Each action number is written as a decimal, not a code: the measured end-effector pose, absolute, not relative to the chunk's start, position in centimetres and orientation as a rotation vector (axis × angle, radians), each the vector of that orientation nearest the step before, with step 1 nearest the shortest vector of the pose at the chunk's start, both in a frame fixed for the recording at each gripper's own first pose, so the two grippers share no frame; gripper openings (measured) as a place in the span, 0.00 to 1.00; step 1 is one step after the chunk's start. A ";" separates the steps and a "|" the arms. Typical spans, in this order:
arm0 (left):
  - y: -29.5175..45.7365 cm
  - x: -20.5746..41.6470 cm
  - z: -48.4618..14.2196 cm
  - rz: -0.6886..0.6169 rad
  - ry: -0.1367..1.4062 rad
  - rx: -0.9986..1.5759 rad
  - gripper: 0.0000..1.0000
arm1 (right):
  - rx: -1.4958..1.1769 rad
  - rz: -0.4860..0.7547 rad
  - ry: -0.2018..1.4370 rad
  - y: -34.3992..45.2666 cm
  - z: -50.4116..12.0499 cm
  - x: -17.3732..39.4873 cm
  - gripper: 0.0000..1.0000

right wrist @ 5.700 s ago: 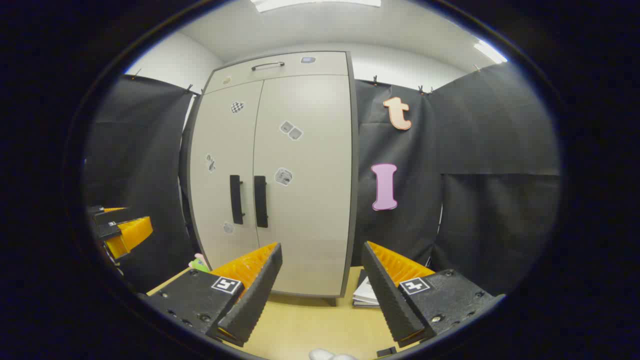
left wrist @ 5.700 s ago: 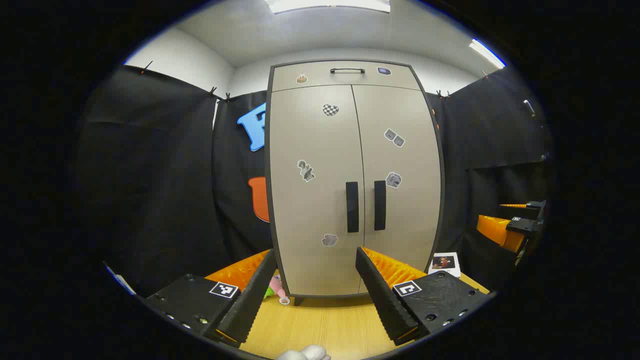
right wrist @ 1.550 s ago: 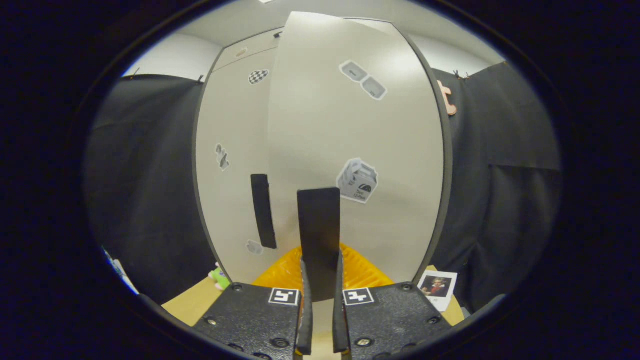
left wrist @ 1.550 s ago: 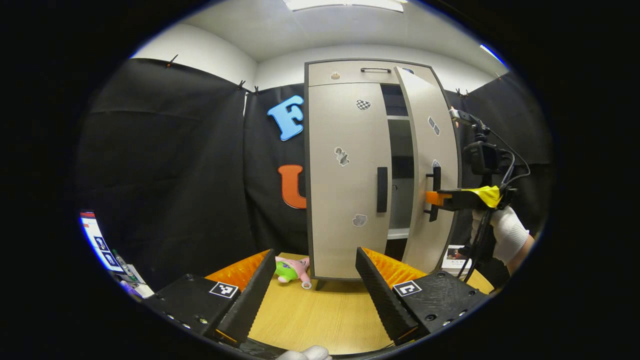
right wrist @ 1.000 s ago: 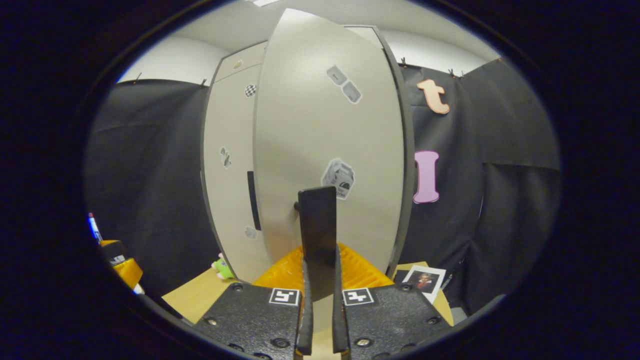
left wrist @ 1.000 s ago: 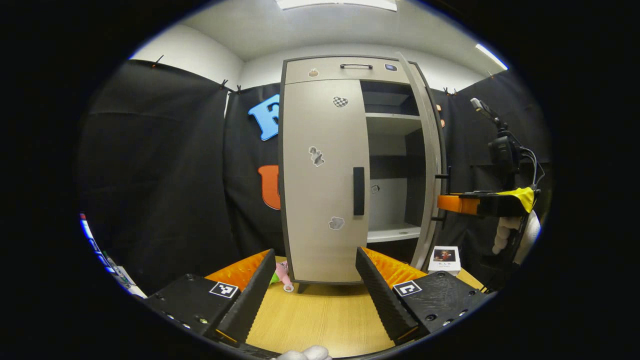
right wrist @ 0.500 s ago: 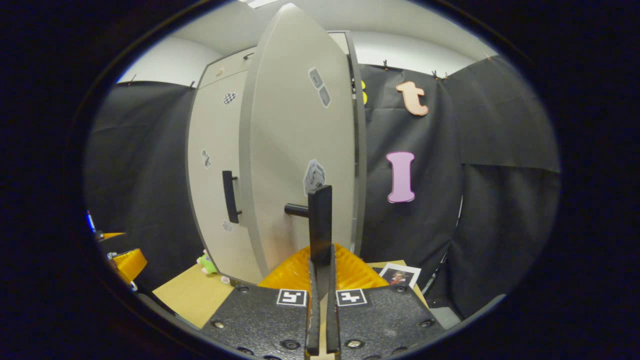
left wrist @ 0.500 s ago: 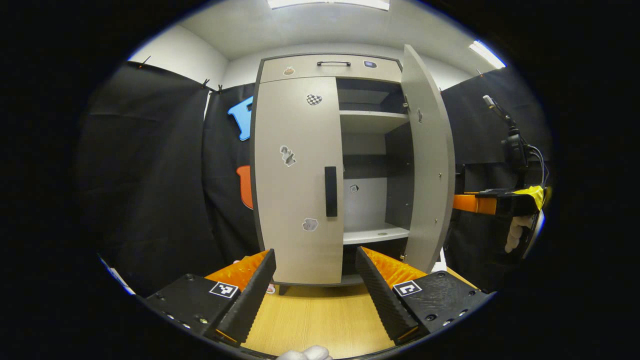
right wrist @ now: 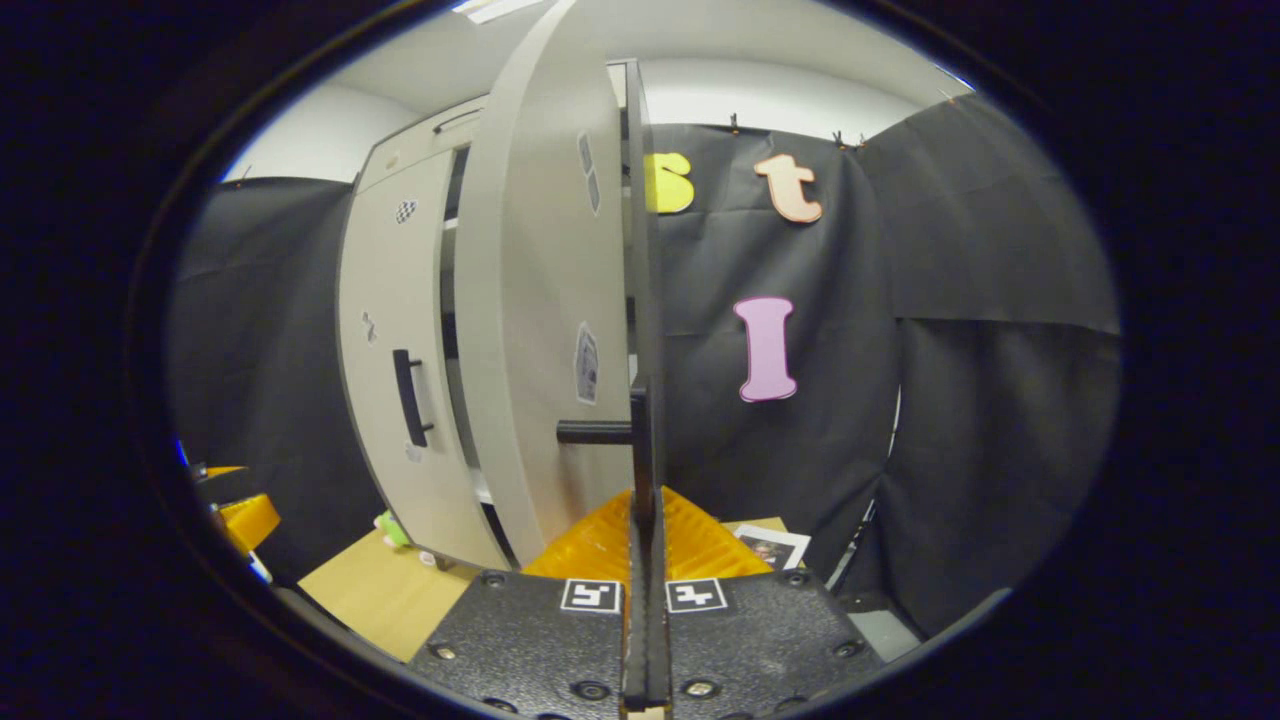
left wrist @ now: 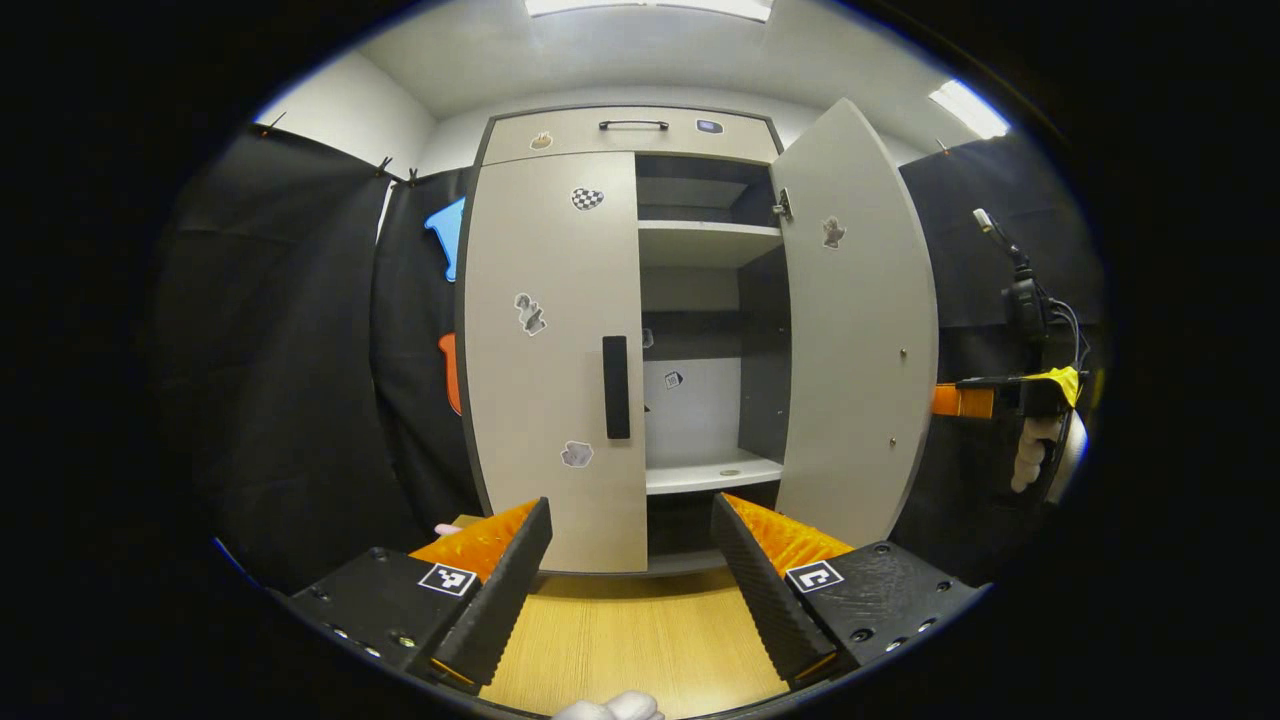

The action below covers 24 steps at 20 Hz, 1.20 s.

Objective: Open the right door of the double-door shoe cabinet with the right hand, and open the left door with the left hand.

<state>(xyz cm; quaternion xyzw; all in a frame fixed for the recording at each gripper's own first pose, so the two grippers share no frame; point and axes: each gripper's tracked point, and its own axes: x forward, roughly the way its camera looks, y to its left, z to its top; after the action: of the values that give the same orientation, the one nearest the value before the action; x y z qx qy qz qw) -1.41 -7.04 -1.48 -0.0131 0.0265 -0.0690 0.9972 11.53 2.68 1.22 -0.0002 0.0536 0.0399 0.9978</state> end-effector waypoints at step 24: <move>-4.7 1.7 -1.3 -0.134 0.062 -0.023 0.96 | 0.000 -0.078 0.052 0.6 2.8 8.4 1.00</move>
<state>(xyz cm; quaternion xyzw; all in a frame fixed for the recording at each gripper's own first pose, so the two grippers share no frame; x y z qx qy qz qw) 1.71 -4.67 -1.32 -0.0116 0.0309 -0.0671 0.9972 8.36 0.64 2.77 -0.0001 0.0262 -0.0392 0.9989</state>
